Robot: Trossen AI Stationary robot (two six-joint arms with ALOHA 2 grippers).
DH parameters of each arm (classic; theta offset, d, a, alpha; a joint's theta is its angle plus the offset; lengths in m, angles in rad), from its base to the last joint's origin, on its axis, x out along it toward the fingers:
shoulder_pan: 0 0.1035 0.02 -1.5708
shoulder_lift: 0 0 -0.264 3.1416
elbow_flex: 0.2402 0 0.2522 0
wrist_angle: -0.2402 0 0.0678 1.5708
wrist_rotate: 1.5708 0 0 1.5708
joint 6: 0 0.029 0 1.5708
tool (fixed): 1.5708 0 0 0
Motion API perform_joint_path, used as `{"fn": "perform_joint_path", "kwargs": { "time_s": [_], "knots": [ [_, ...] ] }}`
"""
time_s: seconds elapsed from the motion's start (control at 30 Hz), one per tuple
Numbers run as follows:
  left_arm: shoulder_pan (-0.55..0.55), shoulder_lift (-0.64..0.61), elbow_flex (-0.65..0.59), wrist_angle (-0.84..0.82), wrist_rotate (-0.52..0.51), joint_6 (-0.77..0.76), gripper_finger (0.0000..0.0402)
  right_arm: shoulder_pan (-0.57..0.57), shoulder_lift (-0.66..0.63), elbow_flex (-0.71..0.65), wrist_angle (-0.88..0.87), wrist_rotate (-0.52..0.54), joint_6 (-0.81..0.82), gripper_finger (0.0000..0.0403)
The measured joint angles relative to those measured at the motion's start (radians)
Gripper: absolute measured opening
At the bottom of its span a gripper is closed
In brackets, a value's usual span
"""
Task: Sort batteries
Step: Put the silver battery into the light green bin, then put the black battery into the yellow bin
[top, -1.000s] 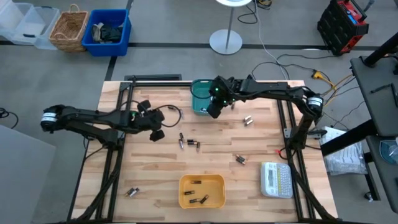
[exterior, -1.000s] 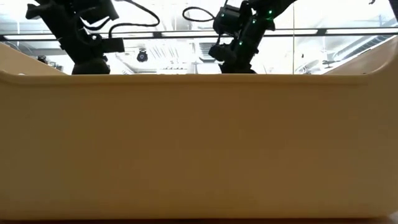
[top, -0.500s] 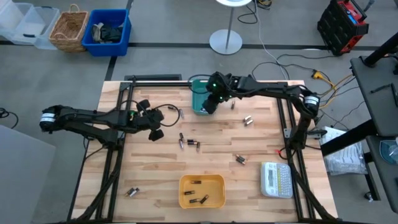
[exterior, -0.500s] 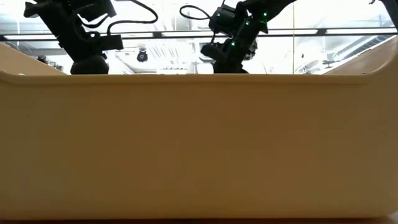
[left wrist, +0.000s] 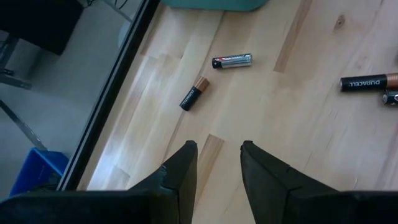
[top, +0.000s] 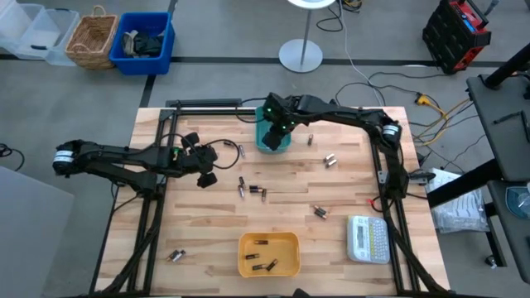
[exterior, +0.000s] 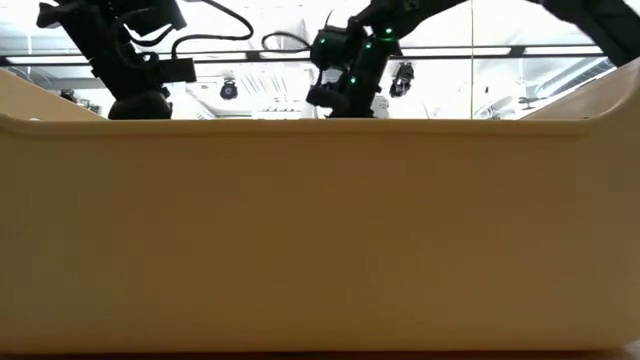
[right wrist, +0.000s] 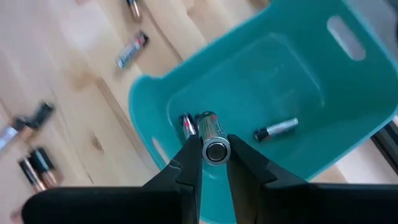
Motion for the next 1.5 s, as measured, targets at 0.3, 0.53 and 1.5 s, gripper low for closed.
{"fn": "perform_joint_path", "kwargs": {
  "time_s": [0.3, 0.53, 1.5],
  "knots": [
    [0.0, 0.0, 0.0, 0.0, 0.0, -0.016, 0.0103, 0.0, 0.087, 0.131, -0.151, 0.0, -0.05, 0.0044],
    [0.0, 0.0, 0.0, 0.0, 0.0, -0.023, 0.0103, 0.0, 0.088, 0.125, -0.158, 0.003, -0.11, 0.005],
    [0.0, 0.015, -0.002, 0.005, 0.005, -0.027, 0.0103, 0.023, 0.053, 0.063, -0.079, 0.027, -0.109, 0.011]
  ]
}}
